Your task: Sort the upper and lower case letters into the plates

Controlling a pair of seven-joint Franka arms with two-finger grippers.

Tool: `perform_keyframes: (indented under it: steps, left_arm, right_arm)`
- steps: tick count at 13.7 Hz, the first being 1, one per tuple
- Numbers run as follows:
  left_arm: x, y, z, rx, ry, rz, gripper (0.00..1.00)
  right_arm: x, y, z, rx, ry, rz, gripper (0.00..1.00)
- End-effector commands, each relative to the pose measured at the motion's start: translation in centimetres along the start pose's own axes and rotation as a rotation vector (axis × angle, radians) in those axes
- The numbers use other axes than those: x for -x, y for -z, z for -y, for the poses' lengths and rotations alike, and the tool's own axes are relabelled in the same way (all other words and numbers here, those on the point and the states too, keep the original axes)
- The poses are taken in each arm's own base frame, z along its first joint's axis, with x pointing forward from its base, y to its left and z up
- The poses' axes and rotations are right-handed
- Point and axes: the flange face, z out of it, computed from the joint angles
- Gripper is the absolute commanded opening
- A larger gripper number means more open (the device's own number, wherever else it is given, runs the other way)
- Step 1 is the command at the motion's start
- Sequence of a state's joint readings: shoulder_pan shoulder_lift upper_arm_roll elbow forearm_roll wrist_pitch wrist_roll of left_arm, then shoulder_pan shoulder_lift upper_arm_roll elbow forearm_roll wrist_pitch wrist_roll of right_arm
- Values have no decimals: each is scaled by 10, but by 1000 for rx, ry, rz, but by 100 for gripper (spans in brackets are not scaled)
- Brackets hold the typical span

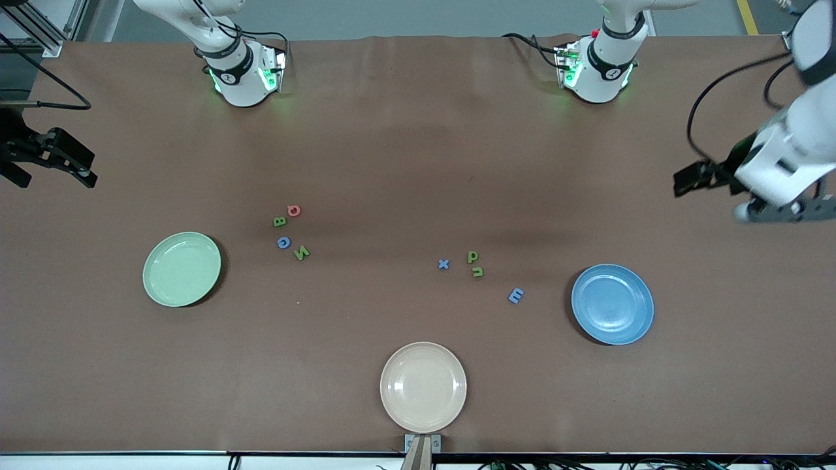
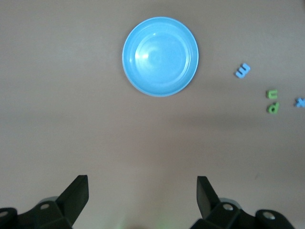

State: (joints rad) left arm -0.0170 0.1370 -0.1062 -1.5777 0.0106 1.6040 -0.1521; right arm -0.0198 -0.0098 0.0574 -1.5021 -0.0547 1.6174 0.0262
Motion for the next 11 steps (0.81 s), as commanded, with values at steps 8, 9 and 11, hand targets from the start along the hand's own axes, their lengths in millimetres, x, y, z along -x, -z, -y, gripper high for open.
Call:
perform_keyframes:
  steps: [8,9,11]
  left_arm:
    - [-68,-190,-119,7,479,-4,100]
    - [-72,-206,-129,21,583,-18,100]
    - [-71,-234,-157,24,671,-14,100]
  right_arm:
    - [-32,-112,69,-37,113,175,100]
    - [-33,-137,89,-38,144,198,100]
    - [-32,-185,135,-65,206,208,100]
